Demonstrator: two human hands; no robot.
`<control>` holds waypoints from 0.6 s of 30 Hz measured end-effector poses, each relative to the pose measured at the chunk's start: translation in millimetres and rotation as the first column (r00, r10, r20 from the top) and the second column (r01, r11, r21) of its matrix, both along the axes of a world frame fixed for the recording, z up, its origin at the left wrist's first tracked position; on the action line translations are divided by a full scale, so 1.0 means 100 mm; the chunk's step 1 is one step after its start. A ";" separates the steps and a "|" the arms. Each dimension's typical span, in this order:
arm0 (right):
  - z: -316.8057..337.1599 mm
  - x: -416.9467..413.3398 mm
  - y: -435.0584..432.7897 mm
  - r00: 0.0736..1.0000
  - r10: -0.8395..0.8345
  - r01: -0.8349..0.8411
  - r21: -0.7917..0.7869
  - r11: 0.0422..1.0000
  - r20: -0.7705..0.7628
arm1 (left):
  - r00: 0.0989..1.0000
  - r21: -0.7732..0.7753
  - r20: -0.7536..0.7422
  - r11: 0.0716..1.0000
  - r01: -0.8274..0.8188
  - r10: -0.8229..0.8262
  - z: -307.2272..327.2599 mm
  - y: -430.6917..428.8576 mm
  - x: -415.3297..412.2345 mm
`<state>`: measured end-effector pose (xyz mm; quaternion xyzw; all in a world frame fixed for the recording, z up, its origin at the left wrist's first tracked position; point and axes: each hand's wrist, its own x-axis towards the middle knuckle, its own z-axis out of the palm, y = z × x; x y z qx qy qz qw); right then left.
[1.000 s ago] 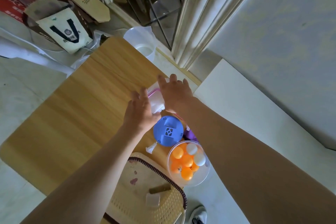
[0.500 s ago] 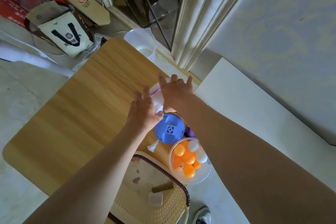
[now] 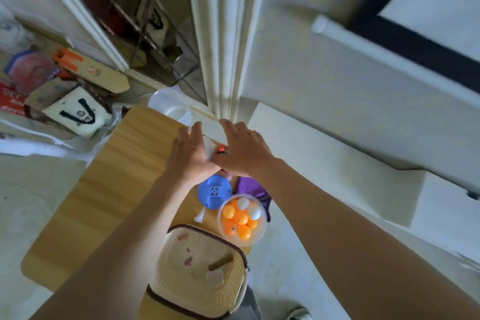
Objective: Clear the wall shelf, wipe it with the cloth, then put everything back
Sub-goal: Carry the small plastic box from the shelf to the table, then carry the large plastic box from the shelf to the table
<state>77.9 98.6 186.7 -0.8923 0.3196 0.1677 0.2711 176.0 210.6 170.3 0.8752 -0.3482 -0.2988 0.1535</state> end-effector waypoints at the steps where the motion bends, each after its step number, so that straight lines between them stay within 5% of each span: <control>1: 0.15 -0.15 -0.05 0.999 -0.035 0.035 0.000 0.999 0.009 | 0.999 -0.007 0.003 0.999 0.036 -0.036 0.16 -0.09 -0.08; 11: 1.49 -2.37 -0.55 0.887 -0.447 0.456 -0.072 0.887 0.117 | 0.889 -0.152 0.024 0.877 0.455 -0.457 1.57 -1.01 -1.84; 18: 2.12 -4.65 -0.43 0.696 -0.685 0.714 -0.104 0.693 0.215 | 0.696 -0.132 0.107 0.684 0.718 -0.710 2.27 -1.32 -3.80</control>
